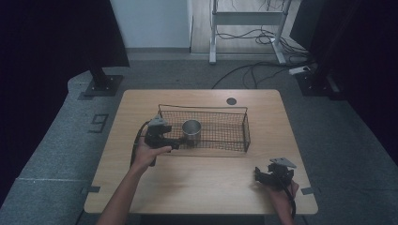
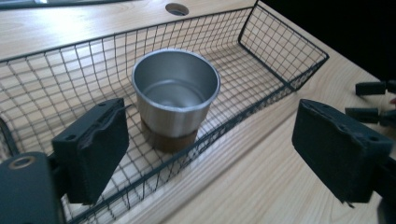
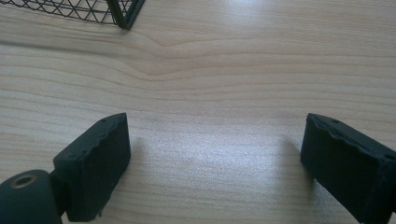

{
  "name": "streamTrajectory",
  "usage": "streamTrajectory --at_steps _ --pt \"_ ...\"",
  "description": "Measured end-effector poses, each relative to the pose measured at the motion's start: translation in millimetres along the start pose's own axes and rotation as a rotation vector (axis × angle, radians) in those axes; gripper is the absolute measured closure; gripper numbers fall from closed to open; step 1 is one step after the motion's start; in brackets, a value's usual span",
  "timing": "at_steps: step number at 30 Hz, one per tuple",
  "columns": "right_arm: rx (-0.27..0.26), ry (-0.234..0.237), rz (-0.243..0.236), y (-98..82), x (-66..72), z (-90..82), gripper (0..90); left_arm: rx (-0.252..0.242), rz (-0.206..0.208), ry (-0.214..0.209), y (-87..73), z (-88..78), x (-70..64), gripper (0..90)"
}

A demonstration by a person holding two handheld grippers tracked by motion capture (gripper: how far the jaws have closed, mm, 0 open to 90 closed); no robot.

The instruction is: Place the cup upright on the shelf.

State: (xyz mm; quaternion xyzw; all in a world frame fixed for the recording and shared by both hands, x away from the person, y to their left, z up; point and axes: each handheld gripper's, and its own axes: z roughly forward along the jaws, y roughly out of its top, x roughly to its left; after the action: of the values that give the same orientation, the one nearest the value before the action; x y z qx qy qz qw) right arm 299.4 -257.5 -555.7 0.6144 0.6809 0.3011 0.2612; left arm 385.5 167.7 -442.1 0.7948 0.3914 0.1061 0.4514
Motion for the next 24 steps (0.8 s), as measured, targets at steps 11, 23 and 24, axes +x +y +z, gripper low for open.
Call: streamTrajectory --at_steps 11,23,24 --pt "0.0 0.0 0.0 0.0 0.0 0.0 8.3 0.016 0.018 0.041 -44.2 -15.5 -2.7 14.1" --pt "-0.001 -0.003 0.003 -0.1 0.1 0.0 8.5 0.078 0.0 0.032 -88.2 -15.4 -7.1 14.3" --pt "-0.001 -0.004 0.004 -0.1 0.1 -0.1 8.6 0.086 0.001 0.03 -90.1 -15.0 -7.1 14.3"
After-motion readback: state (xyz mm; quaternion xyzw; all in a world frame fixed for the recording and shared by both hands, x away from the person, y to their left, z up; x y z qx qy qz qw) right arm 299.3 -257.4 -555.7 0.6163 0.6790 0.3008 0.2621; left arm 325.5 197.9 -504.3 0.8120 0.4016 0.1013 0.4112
